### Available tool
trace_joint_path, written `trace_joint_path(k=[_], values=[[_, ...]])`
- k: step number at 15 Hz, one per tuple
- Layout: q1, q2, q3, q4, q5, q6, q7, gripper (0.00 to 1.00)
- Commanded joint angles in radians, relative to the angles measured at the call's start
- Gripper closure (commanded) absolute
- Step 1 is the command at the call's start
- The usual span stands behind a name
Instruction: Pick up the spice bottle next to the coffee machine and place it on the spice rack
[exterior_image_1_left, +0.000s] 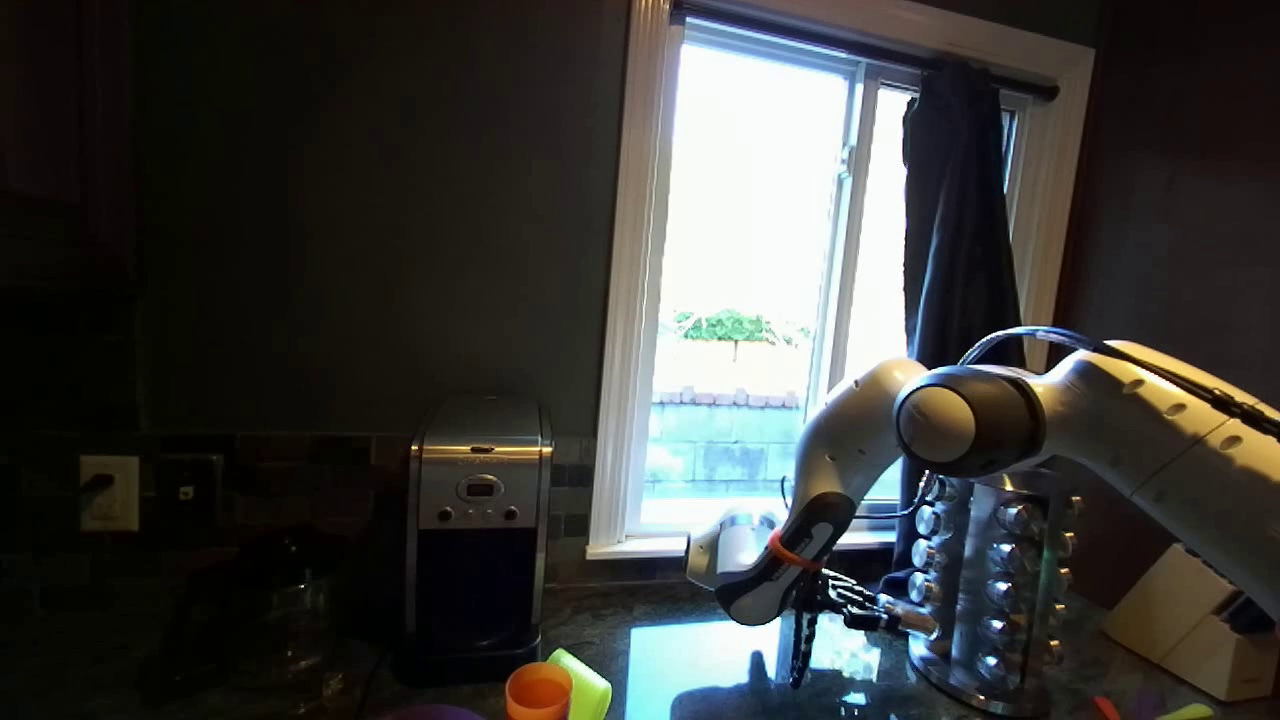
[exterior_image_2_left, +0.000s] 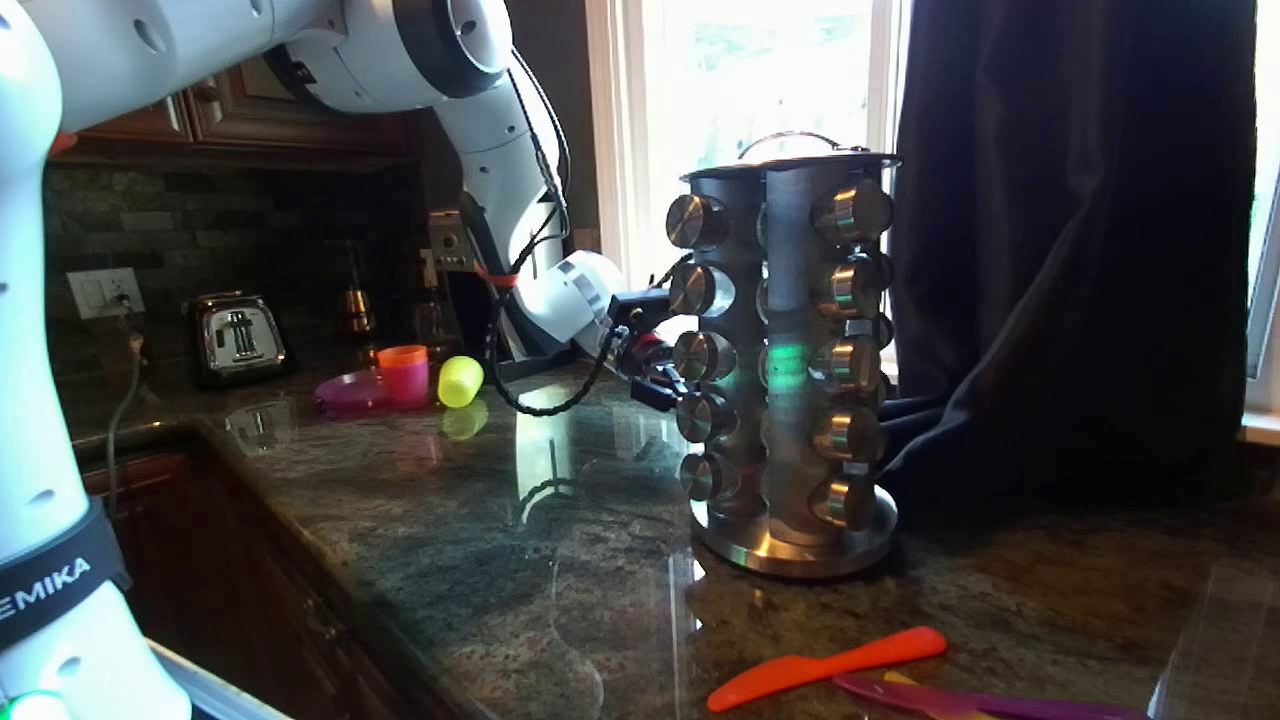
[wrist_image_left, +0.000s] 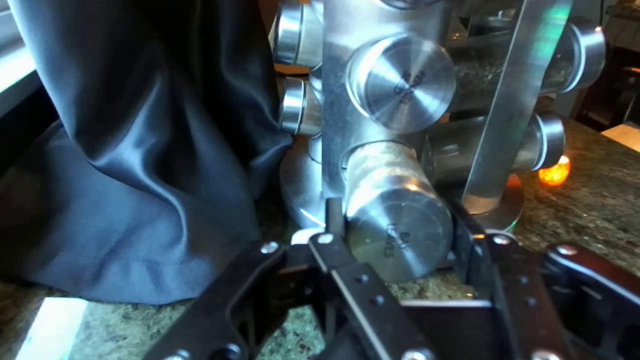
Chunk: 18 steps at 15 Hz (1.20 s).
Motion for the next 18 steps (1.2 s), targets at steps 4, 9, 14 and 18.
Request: trace_joint_path(k=[4,9,14,18], values=[[-0.01,0.025,-0.001,0.022,-0.017,-0.041,-0.001,0.75],[-0.006,0.038,-0.002,0.034,-0.001,-0.067,0.023,0.75],[0.001,0.068,-0.005,0.069,0.007,-0.11,0.065,0.75],[-0.005,0.059,0.015,0.066,-0.008,-0.077,0.057,0.5]])
